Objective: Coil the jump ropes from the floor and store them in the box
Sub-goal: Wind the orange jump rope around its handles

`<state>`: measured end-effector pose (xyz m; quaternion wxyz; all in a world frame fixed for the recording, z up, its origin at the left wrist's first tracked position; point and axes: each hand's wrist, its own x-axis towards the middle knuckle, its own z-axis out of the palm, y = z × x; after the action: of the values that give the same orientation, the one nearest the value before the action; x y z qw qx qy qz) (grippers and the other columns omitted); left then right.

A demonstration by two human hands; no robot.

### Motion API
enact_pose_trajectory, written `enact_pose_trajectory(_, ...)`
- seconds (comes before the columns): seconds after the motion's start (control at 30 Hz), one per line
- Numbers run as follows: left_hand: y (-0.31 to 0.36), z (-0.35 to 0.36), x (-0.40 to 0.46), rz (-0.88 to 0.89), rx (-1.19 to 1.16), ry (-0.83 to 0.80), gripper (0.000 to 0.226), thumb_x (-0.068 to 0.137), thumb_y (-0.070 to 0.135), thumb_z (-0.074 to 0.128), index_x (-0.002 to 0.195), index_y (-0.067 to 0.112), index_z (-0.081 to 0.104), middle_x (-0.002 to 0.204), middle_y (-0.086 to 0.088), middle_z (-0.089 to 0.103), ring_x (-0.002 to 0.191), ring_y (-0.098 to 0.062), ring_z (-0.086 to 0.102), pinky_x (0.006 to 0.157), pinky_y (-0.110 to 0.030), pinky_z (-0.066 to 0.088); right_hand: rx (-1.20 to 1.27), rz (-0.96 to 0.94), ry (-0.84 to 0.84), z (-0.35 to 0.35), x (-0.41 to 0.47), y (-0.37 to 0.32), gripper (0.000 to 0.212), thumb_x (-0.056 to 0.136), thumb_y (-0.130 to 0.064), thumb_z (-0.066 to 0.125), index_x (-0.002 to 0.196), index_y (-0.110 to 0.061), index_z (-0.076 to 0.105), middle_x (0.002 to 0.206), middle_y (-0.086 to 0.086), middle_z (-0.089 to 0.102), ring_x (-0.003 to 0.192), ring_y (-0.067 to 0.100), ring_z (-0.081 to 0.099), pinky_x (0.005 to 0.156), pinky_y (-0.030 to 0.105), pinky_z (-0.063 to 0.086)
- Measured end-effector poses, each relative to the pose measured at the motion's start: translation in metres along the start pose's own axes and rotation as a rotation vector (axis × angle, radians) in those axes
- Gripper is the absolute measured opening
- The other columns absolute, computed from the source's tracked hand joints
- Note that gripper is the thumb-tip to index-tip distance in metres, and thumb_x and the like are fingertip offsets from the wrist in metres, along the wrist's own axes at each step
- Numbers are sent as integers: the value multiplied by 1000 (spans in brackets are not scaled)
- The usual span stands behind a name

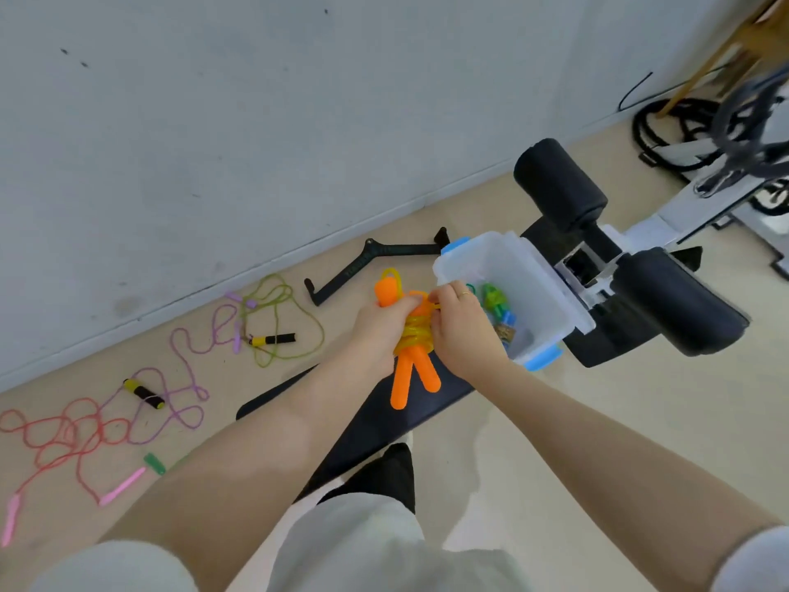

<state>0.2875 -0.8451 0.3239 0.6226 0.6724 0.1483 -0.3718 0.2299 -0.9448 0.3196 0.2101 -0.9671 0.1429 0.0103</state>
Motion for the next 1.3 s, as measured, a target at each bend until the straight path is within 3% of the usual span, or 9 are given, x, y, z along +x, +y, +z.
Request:
enact_pose_trajectory(0.23,40,47,74,-115,81,-168,24,85,44,60,90,21,62,95,-3,66,88,-17,63,84,-35,51,390,185,-162,3,68,54,49,85,-46,57,123,-18,46,117,2,47,111,15,46,92,28,39)
enact_pose_trajectory(0.33,47,67,94,-203,9,-303,31,87,46,54,95,19,66,85,-3,65,72,-15,62,72,-30,52,423,299,-177,7,85,83,45,73,-45,70,100,-20,45,103,1,49,95,16,50,79,28,42)
enact_pose_trajectory(0.43,41,87,120,-210,-15,-354,40,90,47,46,120,24,59,106,1,65,93,-13,61,85,-30,46,468,412,-171,5,109,115,36,78,-36,69,99,-20,43,86,-4,51,76,10,52,60,19,38)
enact_pose_trajectory(0.53,38,106,144,-231,-37,-360,28,95,44,36,109,32,56,104,14,60,97,0,52,90,-24,34,445,469,-230,13,136,154,33,80,-32,65,99,-13,46,77,-2,53,74,16,56,61,26,43)
enact_pose_trajectory(0.67,27,124,185,-235,-21,-268,28,97,40,36,116,27,52,116,7,58,107,-4,50,102,-30,27,323,463,-308,44,165,206,31,80,-24,66,99,-7,50,77,0,51,79,22,53,68,32,39)
enact_pose_trajectory(0.8,10,125,222,-260,-64,-121,25,97,34,40,114,21,54,111,1,63,100,-13,56,89,-28,42,226,399,-485,86,185,245,23,83,-18,62,96,-11,45,71,-4,43,81,24,49,68,30,33)
enact_pose_trajectory(1.0,-39,116,242,-287,-252,204,15,96,23,43,92,22,58,88,4,65,81,-11,60,77,-23,46,150,411,-440,134,204,276,26,98,-12,35,122,-7,44,115,18,58,107,35,54,82,36,39)
enact_pose_trajectory(1.2,-58,114,216,-321,-311,344,20,96,20,46,112,13,56,97,-3,65,83,-15,61,80,-26,47,-67,202,-438,114,219,283,42,94,-5,35,136,-4,33,138,13,38,123,30,41,100,38,37)
enact_pose_trajectory(1.3,-50,106,186,-326,-294,348,21,96,18,47,113,13,57,96,-3,67,86,-17,62,81,-27,48,2,69,-505,83,213,249,36,96,-7,35,131,-8,40,132,10,44,120,29,44,100,36,36)
